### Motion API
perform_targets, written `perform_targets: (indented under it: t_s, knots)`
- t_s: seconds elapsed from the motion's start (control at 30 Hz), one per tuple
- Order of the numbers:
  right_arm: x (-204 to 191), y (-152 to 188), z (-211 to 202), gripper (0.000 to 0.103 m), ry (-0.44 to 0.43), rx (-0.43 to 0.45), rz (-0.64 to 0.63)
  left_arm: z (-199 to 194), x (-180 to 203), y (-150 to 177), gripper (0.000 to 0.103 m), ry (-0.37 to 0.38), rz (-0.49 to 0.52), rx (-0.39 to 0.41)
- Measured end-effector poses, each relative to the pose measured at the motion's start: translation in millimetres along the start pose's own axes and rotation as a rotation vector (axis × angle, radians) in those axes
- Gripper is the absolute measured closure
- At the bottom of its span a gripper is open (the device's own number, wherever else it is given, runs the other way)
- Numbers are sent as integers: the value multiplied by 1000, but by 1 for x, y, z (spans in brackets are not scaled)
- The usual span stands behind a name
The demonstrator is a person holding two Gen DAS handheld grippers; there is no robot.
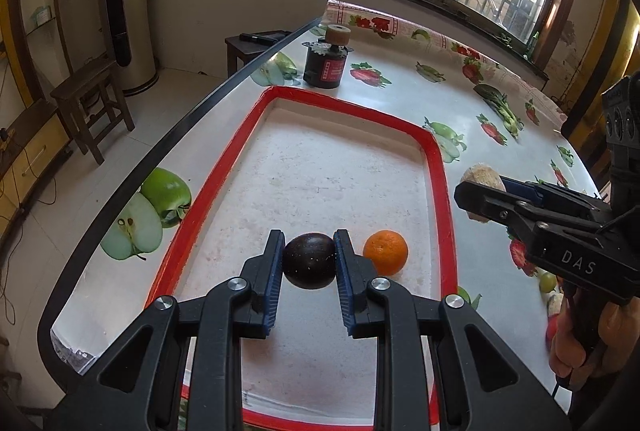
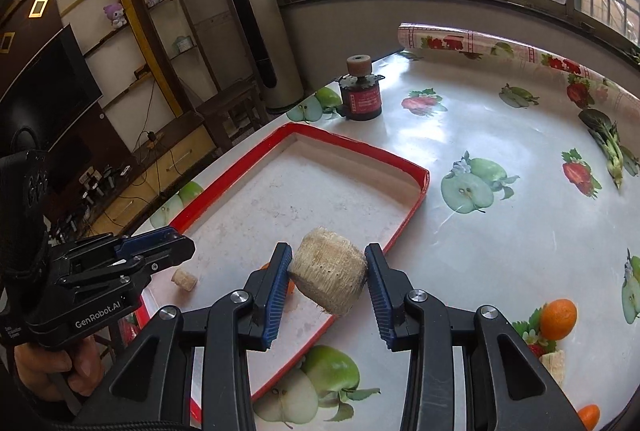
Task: Organize fruits
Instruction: 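Carry the plum and large block into the tray and open both grippers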
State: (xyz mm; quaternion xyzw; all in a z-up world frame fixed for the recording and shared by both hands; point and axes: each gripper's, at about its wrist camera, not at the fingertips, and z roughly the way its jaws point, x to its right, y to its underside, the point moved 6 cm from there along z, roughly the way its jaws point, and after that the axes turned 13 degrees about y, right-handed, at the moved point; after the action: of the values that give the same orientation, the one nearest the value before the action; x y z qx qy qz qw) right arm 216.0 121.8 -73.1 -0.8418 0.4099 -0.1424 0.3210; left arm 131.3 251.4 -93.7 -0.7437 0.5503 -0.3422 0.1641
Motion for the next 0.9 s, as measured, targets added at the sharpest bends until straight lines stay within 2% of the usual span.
perform_targets:
  t_s: [0.4, 0.77, 0.87, 0.9]
  knots:
    - [-23, -11, 69, 65, 8, -96, -56, 31, -20, 4, 81, -11, -37, -66]
    - [-30, -1, 96, 62, 33, -136, -108, 44, -24, 11, 80, -34, -46, -113]
    - [-30, -2, 92, 60, 38, -127, -110, 43, -24, 11, 74, -50, -50, -120]
    - [-30, -2, 90, 56, 36, -120, -109, 40, -24, 10, 68, -55, -51, -114]
